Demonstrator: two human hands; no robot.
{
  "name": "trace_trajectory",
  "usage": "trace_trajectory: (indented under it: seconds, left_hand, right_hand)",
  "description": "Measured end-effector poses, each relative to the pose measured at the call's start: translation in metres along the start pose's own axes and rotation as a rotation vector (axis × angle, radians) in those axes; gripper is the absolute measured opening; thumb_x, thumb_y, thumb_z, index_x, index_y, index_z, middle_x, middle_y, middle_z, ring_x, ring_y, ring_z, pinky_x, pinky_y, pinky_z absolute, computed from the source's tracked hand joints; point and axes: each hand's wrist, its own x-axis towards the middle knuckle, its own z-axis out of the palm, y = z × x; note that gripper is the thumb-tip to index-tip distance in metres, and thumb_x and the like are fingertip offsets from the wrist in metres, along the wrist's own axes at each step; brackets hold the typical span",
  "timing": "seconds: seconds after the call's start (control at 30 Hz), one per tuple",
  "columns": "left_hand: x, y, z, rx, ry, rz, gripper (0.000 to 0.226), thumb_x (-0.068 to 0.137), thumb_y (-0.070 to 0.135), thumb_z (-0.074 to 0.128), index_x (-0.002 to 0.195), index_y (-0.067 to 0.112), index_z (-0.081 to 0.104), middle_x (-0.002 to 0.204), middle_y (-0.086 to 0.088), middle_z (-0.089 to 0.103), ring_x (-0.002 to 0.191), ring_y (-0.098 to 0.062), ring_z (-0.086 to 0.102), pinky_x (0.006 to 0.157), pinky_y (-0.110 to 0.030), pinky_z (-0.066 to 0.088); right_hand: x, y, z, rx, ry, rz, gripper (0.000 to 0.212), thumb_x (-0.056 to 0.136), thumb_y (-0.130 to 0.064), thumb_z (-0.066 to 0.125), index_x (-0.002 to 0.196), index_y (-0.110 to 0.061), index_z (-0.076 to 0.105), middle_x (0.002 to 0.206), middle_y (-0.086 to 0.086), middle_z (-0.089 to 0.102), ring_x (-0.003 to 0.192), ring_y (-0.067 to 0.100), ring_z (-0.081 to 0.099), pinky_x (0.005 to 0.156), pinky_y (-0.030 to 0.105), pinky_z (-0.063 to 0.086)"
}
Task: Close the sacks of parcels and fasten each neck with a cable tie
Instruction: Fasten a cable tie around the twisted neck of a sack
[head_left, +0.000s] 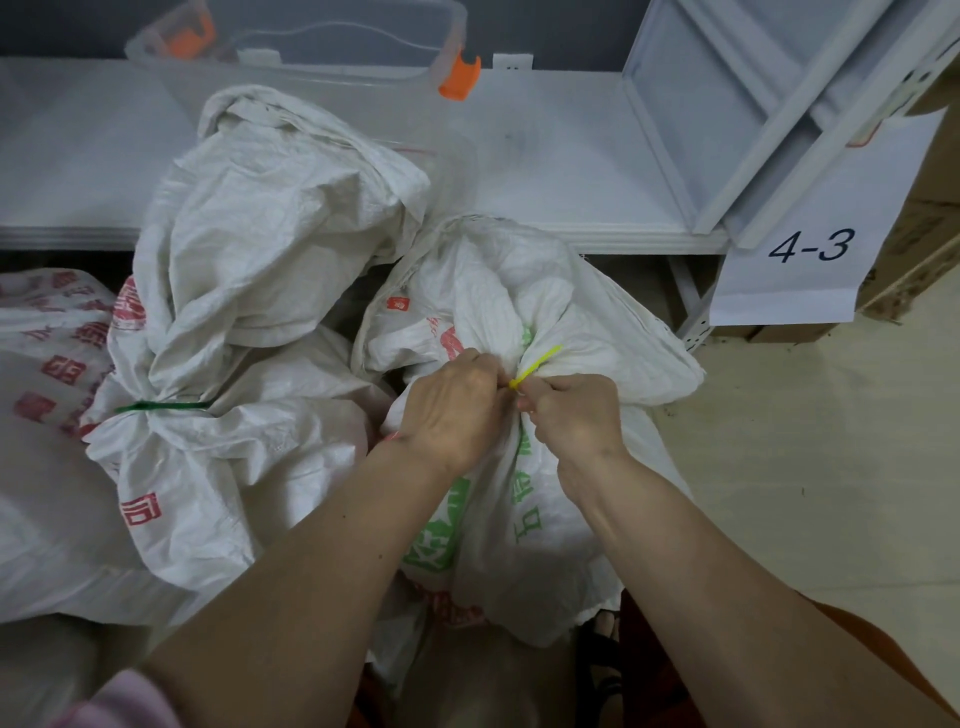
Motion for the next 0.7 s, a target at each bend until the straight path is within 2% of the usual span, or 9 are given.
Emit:
trace_trajectory:
  seconds: [0.17, 0.27, 0.33, 0.4, 0.5, 0.57, 0.63, 0.7]
  left_hand:
    - [-0.0016, 0.0028, 0.0006, 0.104, 0.051, 0.046, 0.022, 0.097, 0.035, 0.045, 0.102, 0.017, 0.056, 0.105, 0.002, 0.056, 0.097, -0.02, 0.055, 0.066, -0.028, 0.028]
    - [-0.0023, 0.0049, -0.0011, 0.097, 0.069, 0.064, 0.021, 0.096, 0.035, 0.047, 0.1, 0.018, 0.058, 0.104, 0.003, 0.056, 0.097, -0.018, 0.055, 0.066, -0.028, 0.03]
    - [-0.0019, 0.0034, -0.0015, 0.005, 0.065, 0.05, 0.015, 0.093, 0.03, 0.055, 0.095, 0.017, 0.062, 0.1, 0.003, 0.055, 0.093, -0.016, 0.055, 0.067, -0.029, 0.035]
    - [-0.0012, -0.0003, -0.0015, -0.171, 0.064, 0.035, 0.007, 0.088, 0.02, 0.064, 0.088, 0.014, 0.065, 0.094, 0.0, 0.055, 0.086, -0.017, 0.056, 0.071, -0.034, 0.045]
    - [-0.0016, -0.0044, -0.0003, -0.326, 0.059, 0.022, 0.002, 0.084, 0.011, 0.067, 0.084, 0.009, 0.067, 0.089, -0.003, 0.055, 0.08, -0.017, 0.056, 0.076, -0.039, 0.049]
    - [-0.0037, -0.0042, 0.0007, -0.305, 0.041, 0.015, 0.005, 0.087, 0.014, 0.065, 0.089, 0.009, 0.066, 0.091, 0.0, 0.052, 0.082, -0.015, 0.054, 0.077, -0.035, 0.048]
    - [-0.0051, -0.003, 0.0003, -0.234, 0.021, 0.019, 0.01, 0.091, 0.021, 0.06, 0.095, 0.012, 0.064, 0.096, 0.002, 0.051, 0.087, -0.015, 0.054, 0.077, -0.034, 0.047]
    - [-0.0051, -0.0012, -0.0021, -0.157, -0.004, 0.016, 0.014, 0.094, 0.026, 0.054, 0.098, 0.014, 0.061, 0.098, 0.004, 0.048, 0.088, -0.015, 0.053, 0.074, -0.033, 0.045]
  right_hand:
    - [0.0033, 0.0027, -0.0037, -0.05, -0.067, -0.066, 0.052, 0.074, 0.006, 0.057, 0.031, -0.018, 0.038, 0.042, -0.003, 0.029, 0.051, 0.015, 0.027, 0.05, 0.029, 0.022]
    - [0.0065, 0.0046, -0.0042, -0.154, -0.07, -0.182, 0.041, 0.069, 0.004, 0.052, 0.037, -0.015, 0.034, 0.051, 0.005, 0.024, 0.059, 0.02, 0.024, 0.053, 0.035, 0.023]
    - [0.0078, 0.0051, -0.0047, -0.23, -0.064, -0.233, 0.039, 0.068, 0.003, 0.052, 0.039, -0.016, 0.034, 0.054, 0.007, 0.023, 0.059, 0.021, 0.024, 0.053, 0.035, 0.024]
    - [0.0088, 0.0062, -0.0055, -0.247, -0.049, -0.221, 0.042, 0.071, 0.004, 0.055, 0.04, -0.017, 0.035, 0.051, 0.004, 0.025, 0.056, 0.02, 0.026, 0.052, 0.033, 0.025]
    - [0.0074, 0.0065, -0.0044, -0.19, -0.043, -0.165, 0.031, 0.071, 0.004, 0.058, 0.045, -0.006, 0.045, 0.052, 0.004, 0.027, 0.056, 0.019, 0.027, 0.051, 0.031, 0.024]
    - [0.0043, 0.0059, -0.0033, -0.091, -0.031, -0.099, 0.027, 0.07, 0.007, 0.06, 0.047, -0.003, 0.051, 0.053, 0.003, 0.028, 0.056, 0.018, 0.026, 0.05, 0.028, 0.022]
    - [0.0017, 0.005, -0.0036, -0.016, -0.03, -0.06, 0.04, 0.069, 0.011, 0.057, 0.04, -0.013, 0.045, 0.048, -0.002, 0.025, 0.051, 0.013, 0.023, 0.047, 0.024, 0.019]
    - [0.0003, 0.0049, -0.0049, -0.017, -0.053, -0.064, 0.036, 0.071, 0.011, 0.058, 0.045, -0.014, 0.058, 0.044, -0.007, 0.03, 0.045, 0.008, 0.024, 0.045, 0.022, 0.023]
